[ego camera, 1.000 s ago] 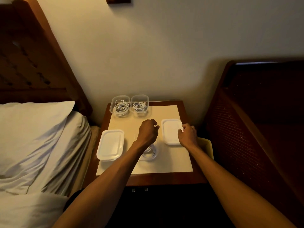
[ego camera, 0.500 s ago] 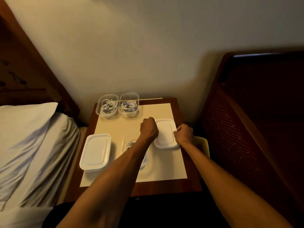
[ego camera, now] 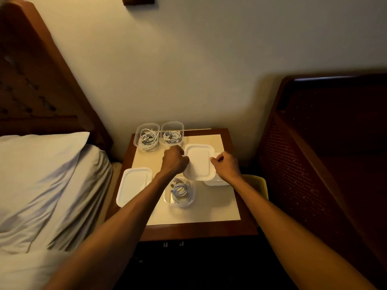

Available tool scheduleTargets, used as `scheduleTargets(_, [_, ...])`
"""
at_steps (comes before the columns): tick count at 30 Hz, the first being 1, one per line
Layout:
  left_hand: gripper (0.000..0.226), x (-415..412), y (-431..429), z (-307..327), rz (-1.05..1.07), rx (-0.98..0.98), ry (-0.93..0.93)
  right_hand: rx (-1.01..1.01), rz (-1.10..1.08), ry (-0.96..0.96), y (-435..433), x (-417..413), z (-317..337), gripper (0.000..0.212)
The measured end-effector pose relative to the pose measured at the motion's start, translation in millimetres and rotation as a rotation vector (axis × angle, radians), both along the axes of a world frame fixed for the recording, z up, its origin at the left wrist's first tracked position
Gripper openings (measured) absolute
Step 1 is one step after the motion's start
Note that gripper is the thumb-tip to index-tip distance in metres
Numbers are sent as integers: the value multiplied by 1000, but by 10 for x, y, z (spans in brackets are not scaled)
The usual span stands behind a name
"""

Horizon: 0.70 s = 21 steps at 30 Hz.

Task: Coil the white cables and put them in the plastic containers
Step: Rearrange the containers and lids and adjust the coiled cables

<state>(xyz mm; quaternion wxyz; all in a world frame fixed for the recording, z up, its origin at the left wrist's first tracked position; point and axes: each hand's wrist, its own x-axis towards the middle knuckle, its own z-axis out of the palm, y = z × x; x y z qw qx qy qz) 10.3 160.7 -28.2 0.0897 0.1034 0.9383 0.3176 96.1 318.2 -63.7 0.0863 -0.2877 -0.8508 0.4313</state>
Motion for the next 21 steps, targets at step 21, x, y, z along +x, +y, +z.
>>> scheduleTargets(21, [35,404,-772,-436,62,-55,51,31,178,-209,-678,154,-314,30])
